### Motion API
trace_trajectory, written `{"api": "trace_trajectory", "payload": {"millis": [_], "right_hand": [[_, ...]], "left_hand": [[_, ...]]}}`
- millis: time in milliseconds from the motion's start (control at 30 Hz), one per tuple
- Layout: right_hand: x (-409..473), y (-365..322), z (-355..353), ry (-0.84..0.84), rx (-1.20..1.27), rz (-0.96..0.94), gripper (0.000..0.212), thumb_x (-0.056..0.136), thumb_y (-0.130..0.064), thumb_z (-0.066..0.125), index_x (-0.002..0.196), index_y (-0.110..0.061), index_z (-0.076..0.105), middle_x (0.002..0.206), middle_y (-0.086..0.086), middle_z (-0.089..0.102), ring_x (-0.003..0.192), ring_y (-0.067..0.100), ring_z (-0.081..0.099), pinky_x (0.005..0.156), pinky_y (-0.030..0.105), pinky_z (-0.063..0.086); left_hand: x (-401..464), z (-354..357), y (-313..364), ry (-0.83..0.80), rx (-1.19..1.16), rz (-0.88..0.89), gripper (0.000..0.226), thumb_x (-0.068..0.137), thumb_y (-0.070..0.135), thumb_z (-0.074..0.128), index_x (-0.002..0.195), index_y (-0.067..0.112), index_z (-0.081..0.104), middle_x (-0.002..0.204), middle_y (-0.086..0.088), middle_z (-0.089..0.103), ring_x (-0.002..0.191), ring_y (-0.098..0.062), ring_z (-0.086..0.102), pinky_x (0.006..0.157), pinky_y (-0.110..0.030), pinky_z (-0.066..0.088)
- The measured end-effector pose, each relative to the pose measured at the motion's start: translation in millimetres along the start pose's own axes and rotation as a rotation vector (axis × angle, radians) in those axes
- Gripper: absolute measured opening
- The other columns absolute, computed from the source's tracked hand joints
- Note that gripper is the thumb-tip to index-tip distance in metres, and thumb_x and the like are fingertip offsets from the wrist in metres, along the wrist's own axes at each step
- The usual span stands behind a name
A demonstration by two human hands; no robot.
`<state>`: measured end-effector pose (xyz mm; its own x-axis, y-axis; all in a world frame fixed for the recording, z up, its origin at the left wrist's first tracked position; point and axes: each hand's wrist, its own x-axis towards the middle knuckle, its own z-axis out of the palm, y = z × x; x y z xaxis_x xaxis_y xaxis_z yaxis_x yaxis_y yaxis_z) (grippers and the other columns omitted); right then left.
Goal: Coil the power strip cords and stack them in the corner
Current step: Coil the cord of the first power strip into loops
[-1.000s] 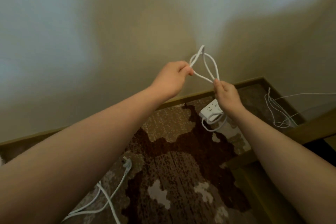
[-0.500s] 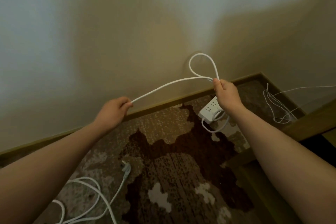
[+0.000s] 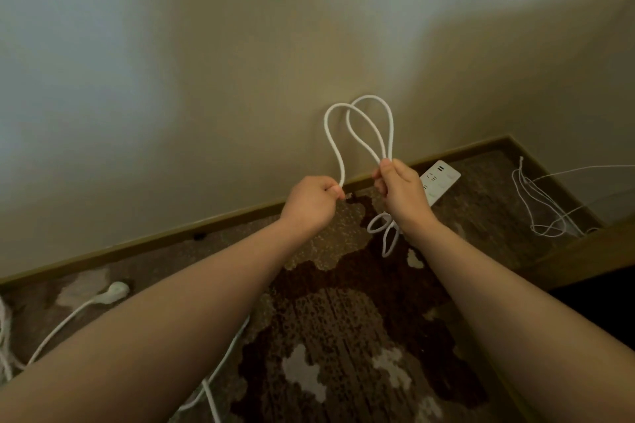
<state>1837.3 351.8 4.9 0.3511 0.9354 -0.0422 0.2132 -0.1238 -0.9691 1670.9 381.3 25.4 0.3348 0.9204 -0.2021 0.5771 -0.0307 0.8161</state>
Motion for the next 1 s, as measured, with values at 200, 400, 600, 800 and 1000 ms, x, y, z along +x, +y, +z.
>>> {"api": "trace_trajectory", "payload": {"millis": [200, 400, 600, 800, 1000], "right_hand": [[2, -5, 6, -0.125, 0.083, 0.154, 0.036, 0.107, -0.023, 0.036, 0.087, -0.008, 0.062, 0.063, 0.001, 0.039, 0.041, 0.001, 0.034, 0.042, 0.014, 0.029], [0, -11, 10, -0.231, 0.146, 0.214, 0.037, 0.106, -0.028, 0.039, 0.082, -0.013, 0.062, 0.064, -0.003, 0.041, 0.045, 0.007, 0.029, 0.043, 0.022, 0.023], [0, -14, 10, -0.285, 0.136, 0.193, 0.038, 0.106, -0.027, 0.040, 0.089, -0.011, 0.070, 0.062, -0.004, 0.045, 0.049, 0.012, 0.028, 0.049, 0.029, 0.018], [-3, -16, 14, -0.309, 0.105, 0.179, 0.035, 0.106, -0.026, 0.039, 0.084, -0.012, 0.064, 0.063, 0.001, 0.041, 0.051, 0.013, 0.030, 0.051, 0.030, 0.021], [-3, -18, 11, -0.331, 0.172, 0.163, 0.027, 0.104, -0.018, 0.044, 0.086, -0.010, 0.063, 0.062, 0.001, 0.040, 0.051, 0.014, 0.028, 0.050, 0.029, 0.020]], "left_hand": [[-1, 14, 1, -0.050, -0.013, -0.019, 0.033, 0.095, 0.022, 0.047, 0.064, 0.025, 0.060, 0.057, 0.009, 0.050, 0.055, -0.010, 0.045, 0.055, -0.028, 0.033], [-2, 16, 0, -0.070, -0.018, -0.052, 0.034, 0.094, 0.022, 0.047, 0.064, 0.021, 0.062, 0.056, 0.005, 0.052, 0.055, -0.013, 0.046, 0.056, -0.028, 0.035], [-5, 14, 8, -0.101, -0.148, -0.079, 0.033, 0.095, 0.021, 0.049, 0.065, 0.018, 0.064, 0.057, 0.002, 0.052, 0.055, -0.013, 0.044, 0.059, -0.028, 0.036], [-9, 8, 7, -0.133, -0.184, -0.068, 0.031, 0.096, 0.025, 0.050, 0.072, 0.013, 0.066, 0.054, 0.003, 0.051, 0.048, -0.009, 0.043, 0.053, -0.025, 0.036], [-10, 10, 10, -0.134, -0.267, -0.144, 0.034, 0.097, 0.026, 0.048, 0.069, 0.013, 0.063, 0.055, 0.002, 0.048, 0.048, -0.011, 0.041, 0.051, -0.025, 0.034]]}}
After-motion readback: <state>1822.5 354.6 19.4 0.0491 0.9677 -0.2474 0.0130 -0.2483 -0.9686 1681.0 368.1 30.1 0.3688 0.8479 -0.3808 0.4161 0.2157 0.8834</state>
